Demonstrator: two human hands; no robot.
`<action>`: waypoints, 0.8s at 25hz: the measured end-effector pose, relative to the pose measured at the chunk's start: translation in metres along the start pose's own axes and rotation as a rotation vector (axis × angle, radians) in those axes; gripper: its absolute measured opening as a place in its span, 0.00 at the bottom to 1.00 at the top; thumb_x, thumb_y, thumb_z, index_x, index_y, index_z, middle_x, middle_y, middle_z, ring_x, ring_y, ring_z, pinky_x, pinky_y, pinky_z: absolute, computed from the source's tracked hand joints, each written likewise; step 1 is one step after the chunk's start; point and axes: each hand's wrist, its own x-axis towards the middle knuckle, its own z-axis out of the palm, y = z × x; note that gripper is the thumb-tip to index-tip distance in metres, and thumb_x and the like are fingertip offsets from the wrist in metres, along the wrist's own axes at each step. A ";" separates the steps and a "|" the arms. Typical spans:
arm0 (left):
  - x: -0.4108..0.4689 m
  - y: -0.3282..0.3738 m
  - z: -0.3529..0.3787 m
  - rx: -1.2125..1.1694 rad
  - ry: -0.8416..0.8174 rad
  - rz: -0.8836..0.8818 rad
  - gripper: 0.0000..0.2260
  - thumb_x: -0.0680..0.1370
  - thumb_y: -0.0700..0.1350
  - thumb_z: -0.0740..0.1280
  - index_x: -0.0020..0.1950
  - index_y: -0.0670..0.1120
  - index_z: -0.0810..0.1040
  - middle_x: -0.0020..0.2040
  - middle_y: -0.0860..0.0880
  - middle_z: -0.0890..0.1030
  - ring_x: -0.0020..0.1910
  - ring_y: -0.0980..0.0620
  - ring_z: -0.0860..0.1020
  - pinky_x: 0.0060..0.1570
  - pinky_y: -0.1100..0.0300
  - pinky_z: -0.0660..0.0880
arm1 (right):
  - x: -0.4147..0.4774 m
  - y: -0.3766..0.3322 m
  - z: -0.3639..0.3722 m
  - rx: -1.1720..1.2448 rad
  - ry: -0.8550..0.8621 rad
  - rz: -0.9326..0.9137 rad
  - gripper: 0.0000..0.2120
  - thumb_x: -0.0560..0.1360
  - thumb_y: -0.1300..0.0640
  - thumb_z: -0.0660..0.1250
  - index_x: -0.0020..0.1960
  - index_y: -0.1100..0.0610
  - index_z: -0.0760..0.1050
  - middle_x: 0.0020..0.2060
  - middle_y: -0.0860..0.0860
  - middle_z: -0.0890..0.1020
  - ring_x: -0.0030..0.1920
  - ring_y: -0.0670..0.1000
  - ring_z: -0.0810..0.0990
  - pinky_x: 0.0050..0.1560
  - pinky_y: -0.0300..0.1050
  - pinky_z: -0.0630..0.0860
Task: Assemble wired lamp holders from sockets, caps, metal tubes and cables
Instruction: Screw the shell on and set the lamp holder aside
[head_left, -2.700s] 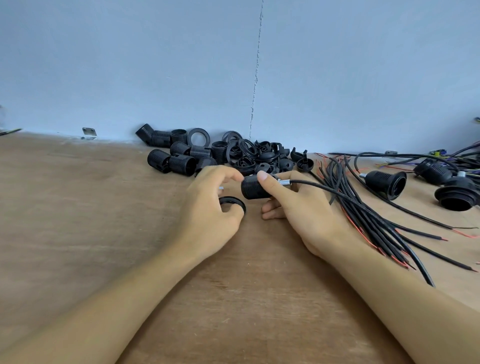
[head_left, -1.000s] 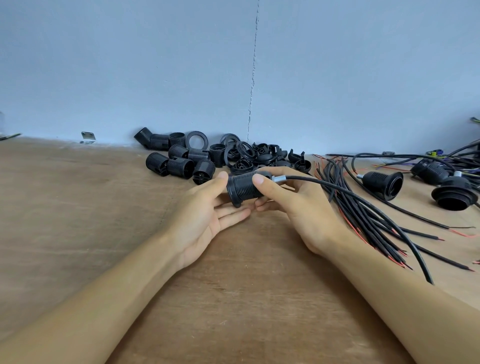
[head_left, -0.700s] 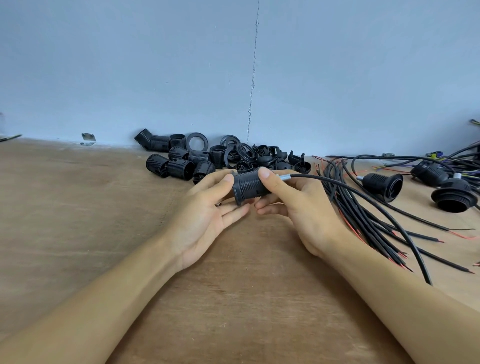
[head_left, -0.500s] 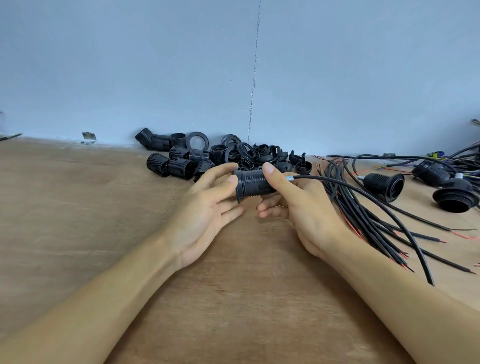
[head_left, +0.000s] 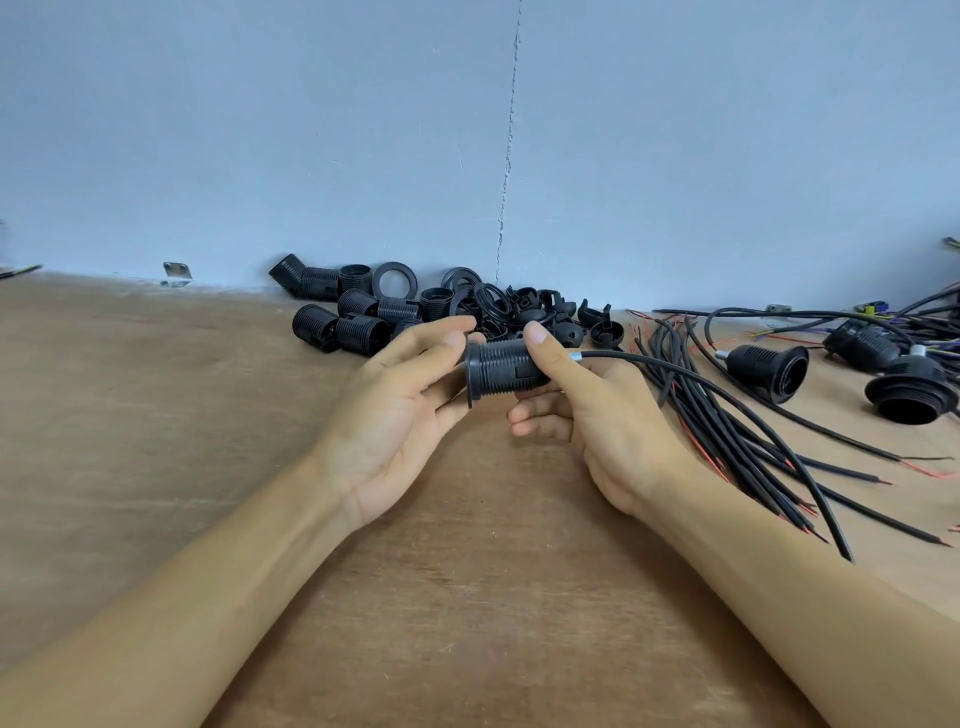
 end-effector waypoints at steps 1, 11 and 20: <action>0.001 -0.001 -0.001 -0.005 0.028 0.010 0.12 0.72 0.40 0.70 0.55 0.45 0.84 0.57 0.44 0.85 0.54 0.49 0.85 0.51 0.56 0.83 | 0.000 0.001 0.001 0.001 -0.004 0.000 0.28 0.71 0.43 0.73 0.52 0.70 0.81 0.42 0.60 0.84 0.35 0.53 0.83 0.37 0.43 0.81; -0.001 0.004 -0.009 0.243 0.015 -0.067 0.24 0.68 0.45 0.76 0.65 0.50 0.84 0.64 0.47 0.83 0.61 0.47 0.83 0.52 0.55 0.82 | 0.001 -0.001 -0.004 0.019 -0.027 -0.008 0.18 0.70 0.42 0.74 0.41 0.58 0.87 0.40 0.57 0.86 0.34 0.52 0.83 0.37 0.43 0.82; -0.003 0.001 -0.004 0.191 -0.039 0.034 0.20 0.68 0.34 0.78 0.59 0.45 0.82 0.65 0.44 0.83 0.64 0.47 0.82 0.65 0.50 0.78 | -0.002 -0.004 -0.002 0.010 -0.022 0.004 0.15 0.69 0.40 0.73 0.37 0.52 0.87 0.35 0.52 0.86 0.33 0.50 0.83 0.36 0.41 0.81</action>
